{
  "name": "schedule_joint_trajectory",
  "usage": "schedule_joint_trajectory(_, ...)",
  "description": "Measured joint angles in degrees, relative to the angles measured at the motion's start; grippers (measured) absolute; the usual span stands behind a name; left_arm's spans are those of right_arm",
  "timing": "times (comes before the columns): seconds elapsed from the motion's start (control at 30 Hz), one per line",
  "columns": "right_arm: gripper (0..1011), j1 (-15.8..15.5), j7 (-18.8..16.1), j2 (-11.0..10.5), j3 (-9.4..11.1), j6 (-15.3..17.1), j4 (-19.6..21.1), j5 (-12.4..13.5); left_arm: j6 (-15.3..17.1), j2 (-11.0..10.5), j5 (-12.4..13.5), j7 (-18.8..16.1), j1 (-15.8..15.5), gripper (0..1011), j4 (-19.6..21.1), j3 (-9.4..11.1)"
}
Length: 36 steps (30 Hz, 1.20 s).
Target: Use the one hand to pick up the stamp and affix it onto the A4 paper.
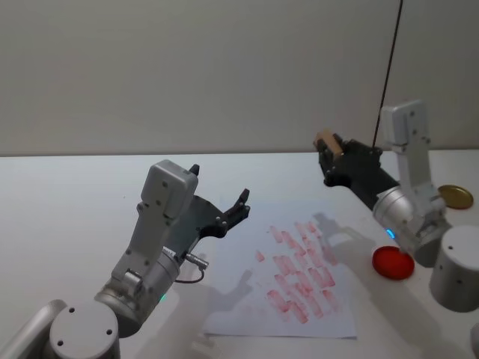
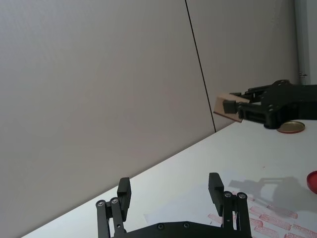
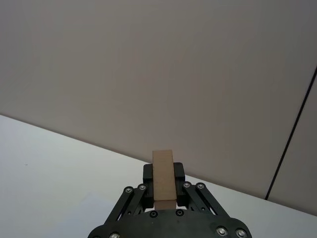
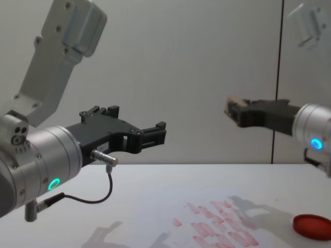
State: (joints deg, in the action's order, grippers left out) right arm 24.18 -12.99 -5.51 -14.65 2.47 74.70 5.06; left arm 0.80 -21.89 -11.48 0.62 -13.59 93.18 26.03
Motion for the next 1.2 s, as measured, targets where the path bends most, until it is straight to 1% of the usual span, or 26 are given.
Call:
schedule_joint_trajectory(0.07,220,-1.0,0.8,-0.5,0.2,0.4,1.9,0.2,0.0,0.0,0.0,0.0,0.0,993,0.0,0.0)
schedule_joint_trajectory(0.1,220,-1.0,0.8,-0.5,0.2,0.4,1.9,0.2,0.0,0.0,0.0,0.0,0.0,993,0.0,0.0)
schedule_joint_trajectory(0.2,220,-2.5,1.7,-1.3,0.6,1.4,4.3,0.7,0.0,0.0,0.0,0.0,0.0,993,0.0,0.0)
schedule_joint_trajectory(0.27,219,-4.1,2.7,-2.1,0.9,2.6,6.4,1.3,0.0,0.0,0.0,0.0,0.0,993,0.0,0.0)
schedule_joint_trajectory(0.3,219,-4.1,2.7,-2.1,0.9,2.6,6.4,1.3,0.0,0.0,0.0,0.0,0.0,993,0.0,0.0)
schedule_joint_trajectory(0.33,219,-4.9,3.2,-2.5,1.1,3.3,7.4,1.6,0.0,0.0,0.0,0.0,0.0,993,0.0,0.0)
schedule_joint_trajectory(0.5,219,-7.3,4.5,-3.7,1.7,5.5,9.9,2.9,0.0,0.0,0.0,0.0,0.0,993,0.0,0.0)
schedule_joint_trajectory(0.53,220,-8.1,5.0,-4.1,1.9,6.4,10.7,3.4,0.0,0.0,0.0,0.0,0.0,993,0.0,0.0)
schedule_joint_trajectory(0.73,220,-10.9,6.4,-5.4,2.6,8.9,12.7,4.9,0.0,0.0,0.0,0.0,0.0,993,0.0,0.0)
schedule_joint_trajectory(0.87,219,-13.1,7.6,-6.3,3.1,11.4,13.9,6.2,0.0,0.0,0.0,0.0,0.0,993,0.0,0.0)
schedule_joint_trajectory(1.07,219,-15.4,9.0,-7.2,3.7,14.2,14.7,7.9,0.0,0.0,0.0,0.0,0.0,993,0.0,0.0)
schedule_joint_trajectory(1.2,220,-16.5,9.4,-7.6,3.9,15.4,14.7,8.9,0.0,0.0,0.0,0.0,0.0,993,0.0,0.0)
